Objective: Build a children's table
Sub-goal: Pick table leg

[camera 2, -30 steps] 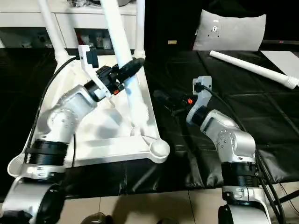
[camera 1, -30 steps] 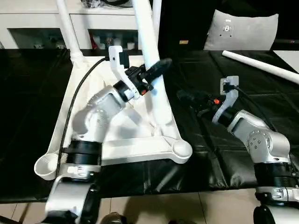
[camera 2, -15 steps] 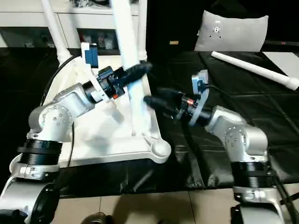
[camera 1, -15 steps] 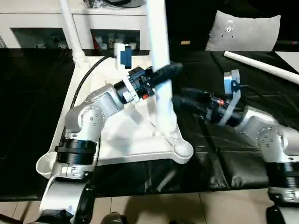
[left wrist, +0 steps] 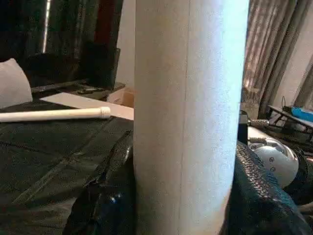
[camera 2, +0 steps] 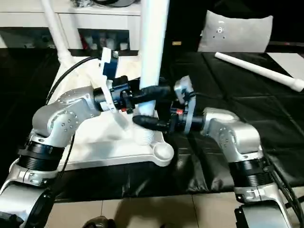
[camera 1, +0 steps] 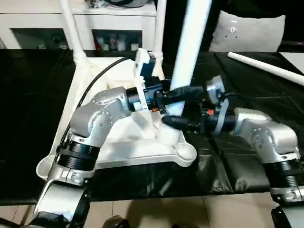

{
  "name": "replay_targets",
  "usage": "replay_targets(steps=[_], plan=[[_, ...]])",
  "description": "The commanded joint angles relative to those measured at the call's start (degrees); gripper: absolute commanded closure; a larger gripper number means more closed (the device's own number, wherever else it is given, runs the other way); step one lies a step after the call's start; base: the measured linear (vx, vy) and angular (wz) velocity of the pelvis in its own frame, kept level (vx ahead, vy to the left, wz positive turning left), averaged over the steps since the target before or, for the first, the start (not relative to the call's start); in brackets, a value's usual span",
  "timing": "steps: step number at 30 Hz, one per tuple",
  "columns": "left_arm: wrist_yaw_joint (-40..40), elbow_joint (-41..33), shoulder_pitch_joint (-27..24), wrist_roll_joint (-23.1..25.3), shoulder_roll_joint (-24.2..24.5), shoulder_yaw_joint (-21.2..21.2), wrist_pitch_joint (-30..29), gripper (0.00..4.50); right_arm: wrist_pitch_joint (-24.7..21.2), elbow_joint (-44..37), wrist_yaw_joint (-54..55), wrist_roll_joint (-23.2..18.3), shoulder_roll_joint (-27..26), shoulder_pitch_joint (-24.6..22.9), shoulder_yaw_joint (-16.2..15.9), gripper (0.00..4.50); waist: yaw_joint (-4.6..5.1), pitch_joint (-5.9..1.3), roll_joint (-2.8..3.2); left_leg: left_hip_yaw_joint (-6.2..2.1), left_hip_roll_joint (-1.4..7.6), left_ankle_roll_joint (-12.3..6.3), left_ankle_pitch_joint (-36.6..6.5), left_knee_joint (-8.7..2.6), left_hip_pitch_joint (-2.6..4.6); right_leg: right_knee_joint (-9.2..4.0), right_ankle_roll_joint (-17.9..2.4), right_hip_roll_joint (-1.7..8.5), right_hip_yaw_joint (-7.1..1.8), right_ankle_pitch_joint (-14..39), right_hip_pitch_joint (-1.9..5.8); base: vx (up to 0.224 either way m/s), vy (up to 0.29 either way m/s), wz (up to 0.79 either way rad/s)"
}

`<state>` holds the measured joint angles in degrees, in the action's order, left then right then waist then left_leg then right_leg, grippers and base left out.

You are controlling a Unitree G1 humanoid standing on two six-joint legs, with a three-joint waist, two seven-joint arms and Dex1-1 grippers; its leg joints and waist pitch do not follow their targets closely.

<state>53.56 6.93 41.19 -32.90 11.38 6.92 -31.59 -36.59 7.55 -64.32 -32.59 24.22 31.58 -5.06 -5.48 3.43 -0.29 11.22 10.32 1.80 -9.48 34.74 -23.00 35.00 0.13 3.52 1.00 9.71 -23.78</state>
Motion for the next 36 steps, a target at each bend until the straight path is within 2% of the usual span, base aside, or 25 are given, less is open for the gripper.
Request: replay_targets(steps=[1, 3, 6, 9, 13, 14, 15, 20, 22, 23, 25, 26, 27, 28, 29, 32, 36], plan=[[0.39, -1.96, 0.45, 0.74, -0.13, 0.63, 0.73, 2.64, 0.88, 0.89, -0.85, 0.94, 0.22, 1.21, -0.73, 0.35, -0.20, -4.29, -0.63, -1.15, 2.40, -0.29, -10.28, -3.80, 1.74, -3.83, -11.53, 3.81, -1.42, 13.04, 2.79, 0.000, 0.000, 0.00], [0.33, -1.92, 0.46, 0.87, -0.23, 0.75, 0.90, 2.64, 1.03, 1.29, -0.86, 1.05, 0.05, 1.32, -0.81, 0.73, -0.18, -4.24, -0.65, -1.12, 2.37, -0.16, -10.58, -3.77, 1.75, -3.92, -11.61, 3.86, -1.41, 13.67, 2.73, 0.000, 0.000, 0.00], [0.36, -1.91, 0.27, 1.56, -0.45, 1.20, 1.47, 2.64, 0.86, 1.82, -0.74, 0.64, -0.44, 1.48, -0.77, 0.85, -0.15, -4.28, -0.63, -1.16, 2.40, -0.11, -10.88, -3.78, 1.79, -4.00, -11.44, 3.87, -1.42, 14.33, 2.75, 0.000, 0.000, 0.00], [0.32, -1.79, 0.22, 1.74, -0.57, 1.41, 1.80, 2.64, 0.71, 1.77, -0.82, 0.63, -0.63, 1.34, -1.01, 1.22, -0.19, -4.34, -0.51, -1.19, 2.42, -0.25, -10.28, -3.78, 1.76, -3.84, -11.51, 3.81, -1.40, 13.09, 2.79, 0.000, 0.000, 0.00], [0.20, -1.60, 0.46, 1.68, -0.81, 1.39, 1.89, 2.64, 0.50, 1.78, -0.89, 0.72, -0.98, 1.24, -0.86, 1.32, -0.19, -4.37, -0.56, -1.13, 2.35, -0.57, -10.03, -3.71, 1.72, -3.79, -11.99, 3.79, -1.38, 12.09, 2.84, 0.000, 0.000, 0.00], [0.24, -1.50, 0.53, 1.74, -0.95, 1.37, 1.96, 2.64, 0.52, 1.95, -0.96, 0.73, -1.10, 1.28, -0.80, 1.59, -0.21, -4.35, -0.55, -1.12, 2.37, -0.56, -10.09, -3.71, 1.75, -3.79, -12.03, 3.81, -1.40, 12.26, 2.82, 0.000, 0.000, 0.00], [0.25, -1.49, 0.54, 1.78, -0.99, 1.38, 1.97, 2.64, 0.53, 1.98, -0.95, 0.73, -1.12, 1.28, -0.80, 1.67, -0.22, -4.34, -0.45, -1.14, 2.38, -0.48, -10.19, -3.72, 1.76, -3.79, -12.04, 3.80, -1.39, 12.49, 2.81, 0.000, 0.000, 0.00], [0.13, -1.55, 0.39, 1.96, -1.26, 1.45, 1.98, 2.64, 0.46, 1.90, -0.87, 0.65, -1.24, 1.10, -0.64, 2.09, -0.15, -4.34, -0.71, -1.11, 2.39, -0.50, -10.26, -3.72, 1.76, -3.84, -11.87, 3.76, -1.39, 12.82, 2.81, 0.000, 0.000, 0.00], [-1.23, -1.05, 0.39, 2.37, -1.71, 1.18, 1.75, 2.64, 0.44, 1.92, -0.84, 0.67, -1.31, 1.07, -0.63, 2.21, -0.18, -4.38, -0.63, -1.12, 2.40, -0.55, -9.91, -3.67, 1.76, -3.77, -11.95, 3.79, -1.39, 12.49, 2.83, 0.000, 0.000, 0.00], [-1.98, -0.76, 0.46, 2.39, -1.87, 1.00, 1.20, 2.64, 0.44, 1.91, -0.76, 0.74, -1.37, 1.08, -0.65, 2.21, -0.16, -4.38, -0.40, -1.14, 2.40, -0.52, -9.84, -3.67, 1.76, -3.71, -12.01, 3.77, -1.39, 12.28, 2.82, 0.000, 0.000, 0.00], [-2.86, -0.40, 0.53, 2.16, -2.28, 0.56, 0.62, 2.64, 0.45, 1.90, -0.64, 0.87, -1.47, 1.08, -0.67, 2.37, -0.11, -4.38, -0.56, -1.11, 2.35, -0.56, -9.91, -3.65, 1.73, -3.75, -12.10, 3.74, -1.36, 12.21, 2.87, 0.000, 0.000, 0.00], [-2.91, -0.67, 0.17, 0.69, -3.10, -0.25, 0.06, 2.64, 0.53, 1.68, -0.36, 1.06, -1.58, 0.84, -0.76, 2.42, -0.05, -4.41, -0.17, -1.10, 2.32, -0.43, -10.05, -3.59, 1.74, -3.81, -12.15, 3.72, -1.39, 11.99, 2.86, 0.000, 0.000, 0.00], [-2.59, -1.02, -0.04, -0.20, -3.43, -0.52, -0.30, 2.64, 0.61, 1.61, -0.19, 1.19, -1.63, 0.74, -0.80, 2.42, -0.02, -4.37, -0.29, -1.09, 2.31, -0.32, -10.23, -3.61, 1.72, -3.79, -12.25, 3.69, -1.37, 11.99, 2.86, 0.000, 0.000, 0.00], [-2.49, -1.64, -0.35, -1.30, -3.91, -0.89, -0.83, 2.64, 0.67, 1.49, 0.07, 1.30, -1.72, 0.55, -0.82, 2.44, -0.04, -4.41, 0.02, -1.18, 2.30, -0.32, -10.25, -3.60, 1.74, -3.80, -12.38, 3.71, -1.36, 11.91, 2.90, 0.000, 0.000, 0.00], [-2.46, -2.05, -0.54, -1.96, -4.21, -1.11, -1.17, 2.08, 0.70, 1.42, 0.23, 1.36, -1.78, 0.43, -0.82, 2.48, 0.06, -4.39, -0.08, -1.15, 2.32, -0.29, -10.45, -3.63, 1.75, -3.82, -12.39, 3.61, -1.33, 11.83, 2.86, 0.000, 0.000, 0.00], [-2.38, -3.58, -1.11, -4.19, -5.49, -1.58, -2.22, 1.94, 1.28, 1.26, 1.21, 2.29, -2.03, -0.27, -1.27, 2.53, 0.08, -4.49, -0.13, -1.17, 2.29, -0.33, -10.25, -3.61, 1.74, -3.69, -12.81, 3.60, -1.30, 10.91, 2.94, 0.000, 0.000, 0.00], [-2.99, -4.74, -1.57, -5.35, -6.91, -2.06, -2.94, 1.52, 2.40, 1.81, 3.01, 3.65, -3.18, -0.75, -1.67, 2.57, 0.24, -4.40, -0.21, -1.17, 2.33, -0.44, -10.93, -3.68, 1.77, -3.87, -12.72, 3.56, -1.33, 11.71, 2.85, 0.000, 0.000, 0.00]])
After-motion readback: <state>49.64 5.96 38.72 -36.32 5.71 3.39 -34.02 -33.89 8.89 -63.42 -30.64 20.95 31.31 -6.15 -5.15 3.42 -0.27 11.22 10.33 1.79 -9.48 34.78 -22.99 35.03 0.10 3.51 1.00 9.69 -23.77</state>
